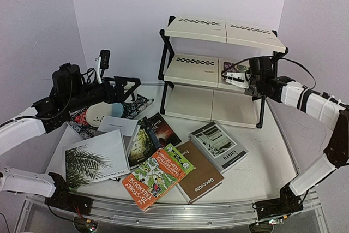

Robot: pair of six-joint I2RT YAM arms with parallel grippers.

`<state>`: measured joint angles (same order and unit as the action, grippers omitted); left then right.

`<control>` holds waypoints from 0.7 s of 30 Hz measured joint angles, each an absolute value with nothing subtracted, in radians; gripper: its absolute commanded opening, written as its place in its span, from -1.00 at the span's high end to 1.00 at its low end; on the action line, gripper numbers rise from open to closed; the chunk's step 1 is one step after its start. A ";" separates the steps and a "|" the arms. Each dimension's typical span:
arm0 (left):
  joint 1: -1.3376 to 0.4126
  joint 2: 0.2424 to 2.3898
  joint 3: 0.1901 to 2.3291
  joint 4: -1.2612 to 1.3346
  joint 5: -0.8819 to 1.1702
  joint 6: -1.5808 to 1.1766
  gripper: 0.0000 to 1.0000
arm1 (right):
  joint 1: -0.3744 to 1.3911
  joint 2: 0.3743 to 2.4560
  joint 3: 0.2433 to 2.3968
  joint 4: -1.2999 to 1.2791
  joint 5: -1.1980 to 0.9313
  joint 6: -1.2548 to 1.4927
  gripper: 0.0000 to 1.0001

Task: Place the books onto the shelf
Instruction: Place the book on the shelf.

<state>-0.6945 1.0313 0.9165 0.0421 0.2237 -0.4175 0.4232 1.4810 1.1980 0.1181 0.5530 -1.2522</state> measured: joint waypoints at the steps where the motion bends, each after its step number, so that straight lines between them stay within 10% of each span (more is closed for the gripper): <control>1: -0.694 1.033 0.916 0.042 0.223 -0.417 -0.99 | 0.421 1.485 1.198 0.118 0.552 -1.251 1.00; 9: -0.694 1.036 0.916 0.042 0.213 -0.410 -0.99 | 0.402 1.508 1.227 0.098 0.536 -1.235 0.93; 21: -0.694 1.042 0.916 0.041 0.207 -0.393 -1.00 | 0.398 1.523 1.242 0.062 0.536 -1.204 0.12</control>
